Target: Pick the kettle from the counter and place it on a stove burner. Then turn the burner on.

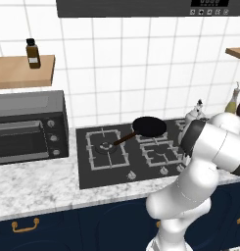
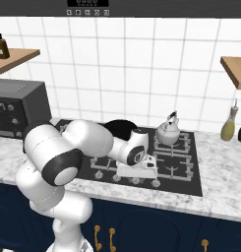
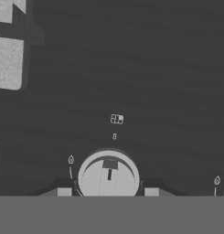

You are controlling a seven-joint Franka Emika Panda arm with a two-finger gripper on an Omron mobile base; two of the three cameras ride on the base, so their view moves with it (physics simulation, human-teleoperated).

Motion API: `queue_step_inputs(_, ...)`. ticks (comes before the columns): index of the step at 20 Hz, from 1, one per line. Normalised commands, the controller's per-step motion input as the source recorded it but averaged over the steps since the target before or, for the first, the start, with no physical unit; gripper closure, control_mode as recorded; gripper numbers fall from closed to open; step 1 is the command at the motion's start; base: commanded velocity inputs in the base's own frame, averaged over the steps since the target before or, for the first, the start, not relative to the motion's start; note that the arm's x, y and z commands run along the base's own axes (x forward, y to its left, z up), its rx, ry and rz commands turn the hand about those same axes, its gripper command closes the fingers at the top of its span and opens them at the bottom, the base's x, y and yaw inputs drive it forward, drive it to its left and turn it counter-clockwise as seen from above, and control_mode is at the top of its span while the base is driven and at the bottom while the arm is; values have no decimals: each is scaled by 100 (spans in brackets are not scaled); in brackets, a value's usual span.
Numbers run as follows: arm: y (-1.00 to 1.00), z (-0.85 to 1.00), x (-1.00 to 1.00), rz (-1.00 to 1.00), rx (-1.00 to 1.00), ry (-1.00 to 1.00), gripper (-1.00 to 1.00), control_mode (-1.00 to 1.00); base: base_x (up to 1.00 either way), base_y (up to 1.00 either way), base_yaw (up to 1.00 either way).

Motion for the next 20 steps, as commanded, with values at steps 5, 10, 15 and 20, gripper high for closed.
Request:
queue_step_inputs(5, 0, 0, 0, 13, 0, 0, 100, -100, 0, 0, 0)
queue_step_inputs(10, 0, 0, 0, 17, 0, -1, 100, -100, 0, 0, 0)
queue_step_inputs(15, 0, 0, -2, 14, 0, -3, 100, -100, 0, 0, 0)
queue_step_inputs(20, 0, 0, -1, 13, 0, -3, 100, -100, 0, 0, 0)
